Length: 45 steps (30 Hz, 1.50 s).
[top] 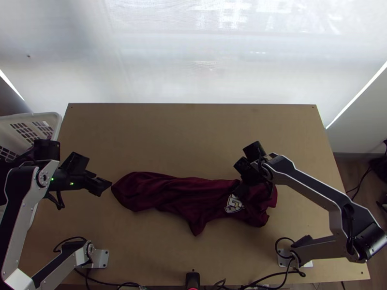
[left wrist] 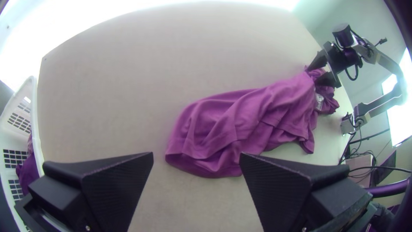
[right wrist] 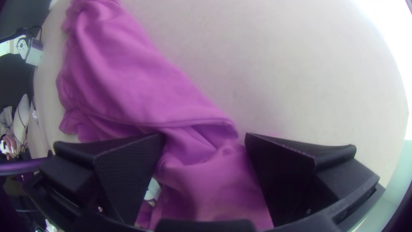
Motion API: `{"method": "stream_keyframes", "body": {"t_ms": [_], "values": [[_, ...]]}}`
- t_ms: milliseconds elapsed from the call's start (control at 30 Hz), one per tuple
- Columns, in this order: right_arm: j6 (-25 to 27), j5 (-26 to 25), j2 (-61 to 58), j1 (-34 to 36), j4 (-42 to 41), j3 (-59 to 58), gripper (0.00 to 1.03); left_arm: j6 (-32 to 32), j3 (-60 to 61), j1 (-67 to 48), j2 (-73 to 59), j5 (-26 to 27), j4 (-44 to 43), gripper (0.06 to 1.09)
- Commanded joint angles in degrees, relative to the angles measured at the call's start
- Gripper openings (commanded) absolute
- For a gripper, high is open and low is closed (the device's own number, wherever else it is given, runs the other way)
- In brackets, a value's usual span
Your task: Fold the t-shirt
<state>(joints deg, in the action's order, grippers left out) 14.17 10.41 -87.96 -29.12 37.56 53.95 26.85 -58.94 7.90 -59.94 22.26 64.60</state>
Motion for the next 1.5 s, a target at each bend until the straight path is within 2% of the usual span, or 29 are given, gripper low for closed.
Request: {"method": "stream_keyframes", "body": {"t_ms": [0, 33, 133, 333, 433, 633, 900, 1167, 1300, 1467], "values": [[0.0, -0.4, -0.2, -0.1, -1.6, -0.8, 0.81, 1.1, 1.0, 1.8, 1.5, 0.1, 0.0, 1.03], [0.0, -0.4, 0.2, -0.1, -1.6, -0.6, 0.80, 1.2, 1.1, 2.0, 1.7, 0.1, 0.0, 1.03], [0.2, -0.3, 0.9, 0.6, -1.8, -0.2, 0.66, 1.4, 1.3, 2.5, 1.8, 0.1, 0.0, 1.03], [1.5, -0.2, 2.3, 0.8, -3.9, -1.7, 0.19, 1.4, 1.1, 2.5, 1.6, 0.2, 0.0, 1.03], [3.0, -0.3, 3.5, 0.8, -5.1, -3.9, 0.03, 1.4, 1.0, 2.4, 1.4, 0.2, -0.3, 1.03], [3.0, 0.0, 11.2, 3.2, -3.0, -3.2, 0.03, 1.4, 0.1, 2.4, 1.0, 0.1, -0.4, 1.03], [2.3, 0.7, 22.0, 5.9, 8.9, 8.7, 0.03, 1.2, -1.2, 1.8, -0.3, 0.2, -0.5, 1.03], [3.5, 4.0, 27.3, 5.7, 22.3, 18.6, 0.03, -0.7, -2.1, -0.9, -0.7, 0.2, -0.9, 1.03], [3.6, 5.5, 30.0, 5.8, 27.5, 20.5, 0.03, -3.9, -1.8, -7.2, -1.9, 0.2, -1.0, 1.02], [3.4, 5.8, 32.2, 5.8, 28.9, 18.7, 0.03, -12.7, -2.4, -23.6, -4.7, 0.2, -2.9, 1.02]]}}
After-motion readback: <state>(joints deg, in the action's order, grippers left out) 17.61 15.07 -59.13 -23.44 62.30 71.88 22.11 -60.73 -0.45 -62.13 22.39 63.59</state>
